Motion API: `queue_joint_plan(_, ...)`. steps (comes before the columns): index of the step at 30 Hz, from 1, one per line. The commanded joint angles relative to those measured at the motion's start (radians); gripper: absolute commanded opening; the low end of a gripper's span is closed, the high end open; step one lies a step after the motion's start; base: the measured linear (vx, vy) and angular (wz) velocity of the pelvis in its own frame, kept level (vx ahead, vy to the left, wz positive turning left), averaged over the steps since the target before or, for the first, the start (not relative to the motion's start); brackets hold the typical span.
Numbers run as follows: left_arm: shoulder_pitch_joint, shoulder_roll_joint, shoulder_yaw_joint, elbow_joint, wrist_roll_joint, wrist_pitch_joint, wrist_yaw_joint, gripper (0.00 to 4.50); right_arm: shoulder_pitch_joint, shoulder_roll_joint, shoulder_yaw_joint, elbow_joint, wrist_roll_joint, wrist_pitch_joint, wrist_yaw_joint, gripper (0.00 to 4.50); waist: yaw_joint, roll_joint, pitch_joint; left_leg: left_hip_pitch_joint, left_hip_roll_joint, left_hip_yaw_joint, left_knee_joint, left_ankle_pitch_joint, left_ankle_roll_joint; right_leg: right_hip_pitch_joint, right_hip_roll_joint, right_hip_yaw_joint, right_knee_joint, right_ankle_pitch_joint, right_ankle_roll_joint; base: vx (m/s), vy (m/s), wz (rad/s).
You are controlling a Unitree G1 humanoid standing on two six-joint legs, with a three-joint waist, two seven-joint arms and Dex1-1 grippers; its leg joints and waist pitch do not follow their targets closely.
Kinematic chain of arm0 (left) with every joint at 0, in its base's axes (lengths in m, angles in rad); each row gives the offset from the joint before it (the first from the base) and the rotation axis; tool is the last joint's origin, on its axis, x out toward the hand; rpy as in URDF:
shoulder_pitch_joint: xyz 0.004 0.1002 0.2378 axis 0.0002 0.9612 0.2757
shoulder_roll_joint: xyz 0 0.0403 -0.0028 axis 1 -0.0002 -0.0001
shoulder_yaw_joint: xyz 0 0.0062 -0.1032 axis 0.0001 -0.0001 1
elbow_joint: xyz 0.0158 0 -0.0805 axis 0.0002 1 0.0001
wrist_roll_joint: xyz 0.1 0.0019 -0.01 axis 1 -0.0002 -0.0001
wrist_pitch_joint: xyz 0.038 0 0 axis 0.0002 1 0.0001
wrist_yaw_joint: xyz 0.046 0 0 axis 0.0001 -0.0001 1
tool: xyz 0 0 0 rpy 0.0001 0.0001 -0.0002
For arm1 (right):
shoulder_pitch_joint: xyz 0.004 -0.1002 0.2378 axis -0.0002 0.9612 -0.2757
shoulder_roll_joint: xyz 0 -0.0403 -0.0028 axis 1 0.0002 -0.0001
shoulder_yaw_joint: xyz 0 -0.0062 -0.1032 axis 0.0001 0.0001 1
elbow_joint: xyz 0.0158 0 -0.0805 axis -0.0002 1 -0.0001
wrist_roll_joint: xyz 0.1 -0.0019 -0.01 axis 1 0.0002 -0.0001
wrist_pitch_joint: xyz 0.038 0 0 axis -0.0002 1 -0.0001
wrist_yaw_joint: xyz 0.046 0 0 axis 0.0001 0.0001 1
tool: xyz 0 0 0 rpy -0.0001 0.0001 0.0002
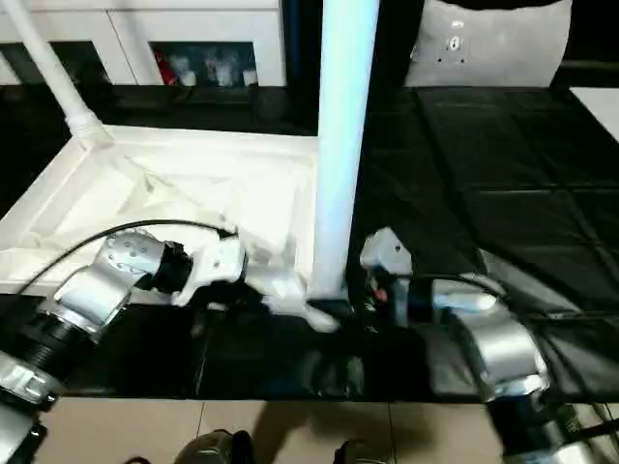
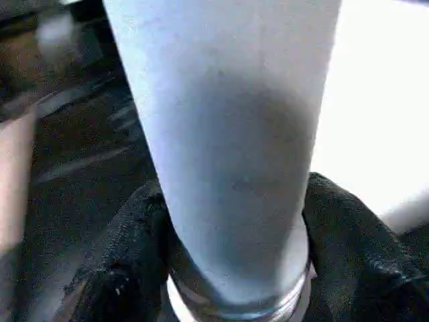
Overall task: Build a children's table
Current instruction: Rotate leg to tighten
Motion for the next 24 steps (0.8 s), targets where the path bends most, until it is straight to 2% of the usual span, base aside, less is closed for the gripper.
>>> queue_joint_plan(1, -0.02, -0.106, 0.03, -0.085, -0.04, 0.069, 0.145, 0.0, 0.023, 0.102, 0.067, 0.016, 0.014, 0.069, -0.095, 2.59, -0.001, -0.01, -0.066, 0.027, 0.048, -0.03, -0.082, -0.313, -0.005, 0.034, -0.081, 0.036, -0.09, -0.408, -0.199, 0.0, 0.0, 0.0)
queue_joint_plan(2, -0.027, -0.142, 0.037, -0.082, -0.028, 0.095, 0.202, 0.0, 0.015, 0.152, 0.058, 0.031, 0.003, 0.065, -0.16, 2.59, -0.014, -0.009, -0.063, 0.028, 0.047, -0.032, -0.086, -0.339, -0.017, 0.029, -0.077, 0.035, -0.094, -0.423, -0.181, 0.0, 0.0, 0.0)
queue_joint_plan(3, -0.039, -0.189, 0.046, -0.074, -0.013, 0.125, 0.27, 0.0, -0.011, 0.223, 0.033, 0.062, -0.013, 0.068, -0.272, 2.58, -0.018, -0.007, -0.063, 0.03, 0.047, -0.032, -0.086, -0.346, -0.019, 0.026, -0.078, 0.036, -0.095, -0.423, -0.181, 0.0, 0.0, 0.0)
queue_joint_plan(4, -0.047, -0.214, 0.051, -0.071, -0.007, 0.143, 0.302, 0.0, -0.031, 0.262, 0.013, 0.082, -0.019, 0.078, -0.341, 2.58, -0.027, -0.01, -0.063, 0.024, 0.043, -0.035, -0.086, -0.348, -0.02, 0.029, -0.079, 0.033, -0.096, -0.425, -0.176, 0.0, 0.0, 0.0)
queue_joint_plan(5, -0.048, -0.218, 0.052, -0.07, -0.006, 0.147, 0.308, 0.0, -0.035, 0.269, 0.009, 0.086, -0.019, 0.08, -0.354, 2.55, -0.029, -0.012, -0.062, 0.023, 0.04, -0.034, -0.087, -0.347, -0.02, 0.03, -0.077, 0.032, -0.099, -0.43, -0.168, 0.0, 0.0, 0.0)
queue_joint_plan(6, -0.057, -0.239, 0.06, -0.063, -0.001, 0.161, 0.344, 0.0, -0.054, 0.293, -0.002, 0.104, -0.026, 0.074, -0.397, 2.49, -0.031, -0.013, -0.062, 0.027, 0.039, -0.033, -0.086, -0.351, -0.015, 0.025, -0.078, 0.032, -0.103, -0.439, -0.157, 0.0, 0.0, 0.0)
queue_joint_plan(8, -0.074, -0.286, 0.08, -0.061, 0.017, 0.2, 0.423, 0.0, -0.095, 0.345, -0.027, 0.138, -0.047, 0.068, -0.493, 2.49, -0.039, -0.01, -0.063, 0.029, 0.039, -0.03, -0.083, -0.341, -0.006, 0.022, -0.078, 0.034, -0.104, -0.417, -0.161, 0.0, 0.0, 0.0)
queue_joint_plan(10, -0.09, -0.335, 0.11, -0.072, 0.028, 0.227, 0.509, 0.0, -0.131, 0.392, -0.051, 0.183, -0.071, 0.049, -0.575, 2.49, -0.041, -0.007, -0.065, 0.025, 0.04, -0.029, -0.083, -0.319, 0.003, 0.023, -0.077, 0.035, -0.101, -0.368, -0.169, 0.0, 0.0, 0.0)
queue_joint_plan(12, -0.091, -0.338, 0.11, -0.077, 0.029, 0.224, 0.516, 0.0, -0.134, 0.397, -0.057, 0.192, -0.074, 0.033, -0.578, 2.49, -0.038, -0.01, -0.072, 0.021, 0.039, -0.027, -0.081, -0.275, 0.019, 0.029, -0.075, 0.035, -0.099, -0.295, -0.178, 0.0, 0.0, 0.0)
queue_joint_plan(13, -0.088, -0.336, 0.107, -0.083, 0.035, 0.224, 0.518, 0.0, -0.132, 0.405, -0.071, 0.196, -0.072, 0.018, -0.579, 3.04, -0.037, -0.008, -0.077, 0.015, 0.038, -0.024, -0.077, -0.23, 0.043, 0.033, -0.075, 0.035, -0.093, -0.214, -0.193, 0.0, 0.0, 0.0)
queue_joint_plan(14, -0.084, -0.326, 0.097, -0.085, 0.047, 0.217, 0.509, 0.0, -0.131, 0.407, -0.079, 0.199, -0.073, 0.017, -0.582, 3.04, -0.035, 0.001, -0.077, 0.015, 0.04, -0.025, -0.076, -0.218, 0.05, 0.033, -0.075, 0.035, -0.089, -0.192, -0.2, 0.0, 0.0, 0.0)
queue_joint_plan(17, -0.068, -0.291, 0.077, -0.084, 0.067, 0.208, 0.486, 0.0, -0.12, 0.394, -0.088, 0.198, -0.075, 0.017, -0.59, 3.36, -0.036, 0.002, -0.082, 0.011, 0.039, -0.024, -0.073, -0.171, 0.078, 0.04, -0.074, 0.031, -0.081, -0.094, -0.229, 0.0, 0.0, 0.0)
queue_joint_plan(18, -0.067, -0.288, 0.077, -0.086, 0.067, 0.21, 0.484, 0.0, -0.118, 0.394, -0.09, 0.196, -0.075, 0.018, -0.591, 3.47, -0.035, 0.005, -0.082, 0.013, 0.04, -0.023, -0.072, -0.167, 0.081, 0.039, -0.073, 0.03, -0.08, -0.083, -0.233, 0.0, 0.0, 0.0)
queue_joint_plan(19, -0.064, -0.286, 0.076, -0.088, 0.068, 0.214, 0.482, 0.0, -0.117, 0.394, -0.095, 0.195, -0.076, 0.019, -0.592, 3.55, -0.036, 0.003, -0.081, 0.013, 0.041, -0.022, -0.073, -0.167, 0.085, 0.04, -0.074, 0.03, -0.08, -0.074, -0.242, 0.0, 0.0, 0.0)
queue_joint_plan(20, -0.057, -0.273, 0.073, -0.093, 0.069, 0.22, 0.473, 0.0, -0.109, 0.389, -0.102, 0.191, -0.076, 0.017, -0.593, 3.62, -0.036, 0.009, -0.081, 0.014, 0.042, -0.023, -0.074, -0.178, 0.081, 0.041, -0.074, 0.028, -0.081, -0.083, -0.245, 0.0, 0.0, 0.0)
queue_joint_plan(21, -0.056, -0.272, 0.073, -0.093, 0.069, 0.22, 0.472, 0.0, -0.109, 0.388, -0.102, 0.19, -0.076, 0.017, -0.593, 3.7, -0.036, 0.008, -0.08, 0.014, 0.042, -0.023, -0.075, -0.188, 0.078, 0.041, -0.074, 0.028, -0.081, -0.091, -0.245, 0.0, 0.0, 0.0)
queue_joint_plan(22, -0.047, -0.256, 0.067, -0.1, 0.068, 0.22, 0.453, 0.0, -0.099, 0.38, -0.11, 0.186, -0.074, 0.009, -0.593, 3.82, -0.036, 0.016, -0.077, 0.015, 0.043, -0.024, -0.077, -0.215, 0.068, 0.04, -0.073, 0.028, -0.083, -0.12, -0.242, 0.0, 0.0, 0.0)
queue_joint_plan(23, -0.043, -0.249, 0.064, -0.103, 0.068, 0.221, 0.445, 0.0, -0.096, 0.377, -0.113, 0.184, -0.072, 0.008, -0.59, 3.93, -0.038, 0.013, -0.076, 0.016, 0.043, -0.023, -0.079, -0.231, 0.064, 0.039, -0.073, 0.028, -0.086, -0.137, -0.24, 0.0, 0.0, 0.0)
queue_joint_plan(24, -0.036, -0.235, 0.061, -0.11, 0.067, 0.221, 0.429, 0.0, -0.089, 0.366, -0.117, 0.172, -0.066, 0.009, -0.573, 4.01, -0.038, 0.015, -0.075, 0.016, 0.043, -0.025, -0.081, -0.257, 0.046, 0.04, -0.074, 0.029, -0.087, -0.167, -0.235, 0.0, 0.0, 0.0)
